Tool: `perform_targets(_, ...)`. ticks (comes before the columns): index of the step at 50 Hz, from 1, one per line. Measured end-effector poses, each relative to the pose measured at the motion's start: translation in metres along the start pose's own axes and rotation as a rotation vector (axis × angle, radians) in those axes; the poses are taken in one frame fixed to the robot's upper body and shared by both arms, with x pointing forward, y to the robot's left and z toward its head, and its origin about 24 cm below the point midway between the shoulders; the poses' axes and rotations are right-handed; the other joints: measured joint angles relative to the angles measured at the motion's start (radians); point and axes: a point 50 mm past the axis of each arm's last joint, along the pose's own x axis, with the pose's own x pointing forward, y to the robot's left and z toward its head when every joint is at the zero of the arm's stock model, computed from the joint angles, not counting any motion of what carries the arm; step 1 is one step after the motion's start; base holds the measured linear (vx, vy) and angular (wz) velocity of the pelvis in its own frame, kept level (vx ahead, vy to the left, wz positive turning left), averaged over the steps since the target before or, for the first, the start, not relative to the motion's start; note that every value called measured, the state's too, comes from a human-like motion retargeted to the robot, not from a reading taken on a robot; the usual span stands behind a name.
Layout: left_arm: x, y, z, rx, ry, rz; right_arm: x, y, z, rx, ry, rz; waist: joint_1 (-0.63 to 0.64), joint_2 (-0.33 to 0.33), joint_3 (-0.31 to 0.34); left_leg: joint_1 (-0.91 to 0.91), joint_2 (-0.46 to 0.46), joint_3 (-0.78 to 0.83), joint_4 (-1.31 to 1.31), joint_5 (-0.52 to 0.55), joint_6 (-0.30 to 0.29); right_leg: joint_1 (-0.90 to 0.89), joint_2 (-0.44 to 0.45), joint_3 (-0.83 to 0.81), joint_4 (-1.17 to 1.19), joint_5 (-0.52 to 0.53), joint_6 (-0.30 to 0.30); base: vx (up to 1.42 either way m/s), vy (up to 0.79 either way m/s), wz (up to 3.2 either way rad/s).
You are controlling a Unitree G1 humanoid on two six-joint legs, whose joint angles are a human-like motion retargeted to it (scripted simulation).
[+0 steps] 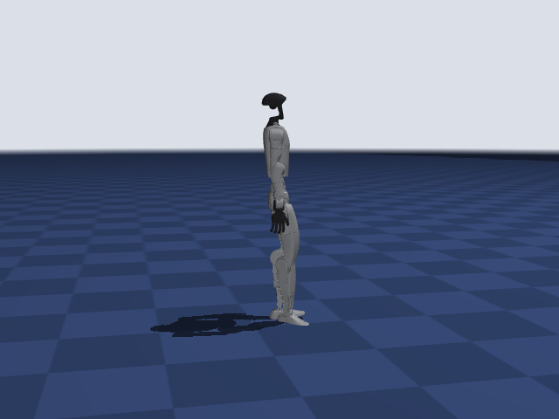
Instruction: Upper body actions
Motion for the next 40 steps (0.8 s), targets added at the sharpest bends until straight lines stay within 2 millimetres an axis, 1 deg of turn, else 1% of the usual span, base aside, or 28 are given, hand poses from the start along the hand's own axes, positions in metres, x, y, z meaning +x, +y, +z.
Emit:
perform_targets(12,0.000,0.001,0.001,0.003,-0.006,0.005,-0.001,-0.007,0.001,-0.005,-0.005,-0.018,0.003,0.003,0.009,0.023,-0.003,0.009,-0.003,-0.020,0.013,0.009,-0.003,0.011,0.012,0.000,0.001,0.00,0.01,-0.03)
perform_targets(25,0.000,0.002,0.005,0.037,-0.015,-0.008,-0.001,-0.008,0.007,-0.007,-0.022,-0.015,0.011,-0.004,0.037,0.029,-0.015,0.014,0.002,-0.030,0.030,0.014,-0.022,0.023,0.037,-0.009,0.007,-0.01,0.03,-0.02)
perform_targets(34,0.000,0.000,0.000,0.040,0.001,-0.024,-0.001,-0.011,0.001,0.000,-0.002,-0.028,0.011,-0.002,0.048,0.032,-0.029,0.012,-0.002,-0.032,0.048,0.004,-0.046,0.029,0.081,-0.026,0.013,-0.02,0.07,-0.03)
perform_targets(40,-0.001,0.003,-0.007,0.050,0.038,-0.022,-0.001,-0.015,0.007,-0.009,-0.024,-0.043,-0.020,0.005,0.064,0.037,-0.023,0.045,-0.012,-0.035,0.062,-0.025,-0.062,0.047,0.117,-0.012,0.003,-0.03,0.04,-0.29)
